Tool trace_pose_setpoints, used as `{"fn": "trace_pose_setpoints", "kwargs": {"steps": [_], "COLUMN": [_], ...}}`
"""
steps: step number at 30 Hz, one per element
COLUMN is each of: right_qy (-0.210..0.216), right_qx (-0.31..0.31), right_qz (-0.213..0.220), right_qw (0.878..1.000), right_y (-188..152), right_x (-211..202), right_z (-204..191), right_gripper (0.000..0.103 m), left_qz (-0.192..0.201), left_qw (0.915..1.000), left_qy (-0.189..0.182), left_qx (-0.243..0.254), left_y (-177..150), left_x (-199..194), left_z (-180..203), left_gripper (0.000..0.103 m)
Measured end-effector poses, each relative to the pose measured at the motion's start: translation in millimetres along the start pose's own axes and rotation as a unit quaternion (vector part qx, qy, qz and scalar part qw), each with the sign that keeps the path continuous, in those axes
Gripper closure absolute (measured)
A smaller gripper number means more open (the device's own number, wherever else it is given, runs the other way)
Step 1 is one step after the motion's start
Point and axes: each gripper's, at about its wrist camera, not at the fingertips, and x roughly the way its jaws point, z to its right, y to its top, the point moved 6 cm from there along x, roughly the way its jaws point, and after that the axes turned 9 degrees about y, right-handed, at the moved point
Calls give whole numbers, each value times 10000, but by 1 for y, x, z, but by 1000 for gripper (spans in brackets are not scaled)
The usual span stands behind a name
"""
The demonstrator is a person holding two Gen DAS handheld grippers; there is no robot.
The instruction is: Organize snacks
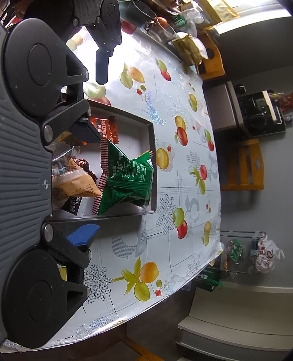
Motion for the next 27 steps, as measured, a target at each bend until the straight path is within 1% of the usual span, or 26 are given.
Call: {"fn": "trace_pose_setpoints", "kwargs": {"steps": [3,5,7,15,19,27], "right_qy": [16,32,38,68,69,97], "right_qx": [2,4,1,-34,-57,-73], "right_qz": [-3,-11,-13,4,13,16], "right_qw": [10000,10000,10000,10000,10000,9999], "right_y": [-1,-1,-2,-2,-2,0], "right_x": [-2,-3,-3,-7,-9,-9], "right_z": [-1,-1,-2,-7,-9,-13], "right_gripper": [23,23,22,21,20,20], "left_qz": [4,18,25,28,69,62], "left_qw": [9999,9998,9998,9998,9997,9997], "left_qy": [74,149,188,184,223,241], "left_qx": [-105,-102,-91,-83,-78,-17], "left_y": [-1,-2,-2,-4,-5,-7], "left_x": [-1,-3,-4,-8,-11,-14], "left_z": [-5,-6,-7,-7,-7,-8], "left_gripper": [16,12,12,12,9,8]}}
